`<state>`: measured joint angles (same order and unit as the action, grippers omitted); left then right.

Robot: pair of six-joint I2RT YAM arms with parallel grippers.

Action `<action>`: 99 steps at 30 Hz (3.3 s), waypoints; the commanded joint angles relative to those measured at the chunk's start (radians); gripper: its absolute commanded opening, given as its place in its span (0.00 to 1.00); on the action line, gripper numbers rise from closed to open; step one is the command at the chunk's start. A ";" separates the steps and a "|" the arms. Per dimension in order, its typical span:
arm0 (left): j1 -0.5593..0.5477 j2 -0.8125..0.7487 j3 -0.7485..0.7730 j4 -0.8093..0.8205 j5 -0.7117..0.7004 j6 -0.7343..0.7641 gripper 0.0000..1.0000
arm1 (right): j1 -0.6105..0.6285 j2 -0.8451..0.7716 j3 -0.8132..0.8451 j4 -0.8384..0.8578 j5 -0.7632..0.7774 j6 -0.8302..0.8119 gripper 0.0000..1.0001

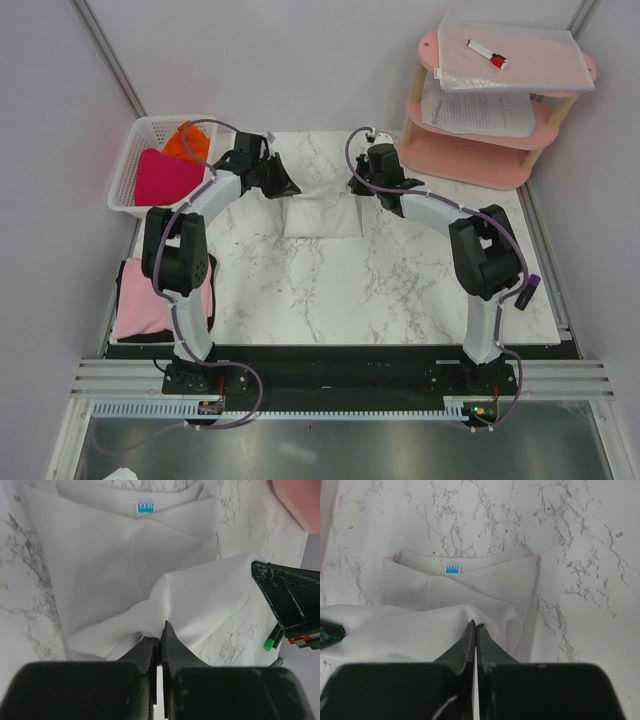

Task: Fold and stack the t-shirts
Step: Fold the long partially folded tshirt into a neat square, then put the neatly folded tshirt into the corner of the board with the left arm

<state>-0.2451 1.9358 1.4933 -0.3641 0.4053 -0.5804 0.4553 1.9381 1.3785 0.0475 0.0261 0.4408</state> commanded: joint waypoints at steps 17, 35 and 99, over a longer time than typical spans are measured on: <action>0.067 -0.012 0.062 0.074 0.018 0.102 1.00 | -0.041 0.009 0.005 0.279 0.089 -0.007 0.98; -0.008 0.156 -0.243 0.779 0.436 -0.260 0.02 | -0.033 0.407 0.296 0.419 -0.482 0.262 0.00; -0.017 0.084 -0.139 -0.842 -1.097 0.030 0.98 | -0.038 -0.157 -0.423 0.296 -0.456 0.171 0.01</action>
<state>-0.2649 1.9846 1.3342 -1.2240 -0.6395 -0.5007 0.4332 1.8256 0.9688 0.2886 -0.3786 0.5930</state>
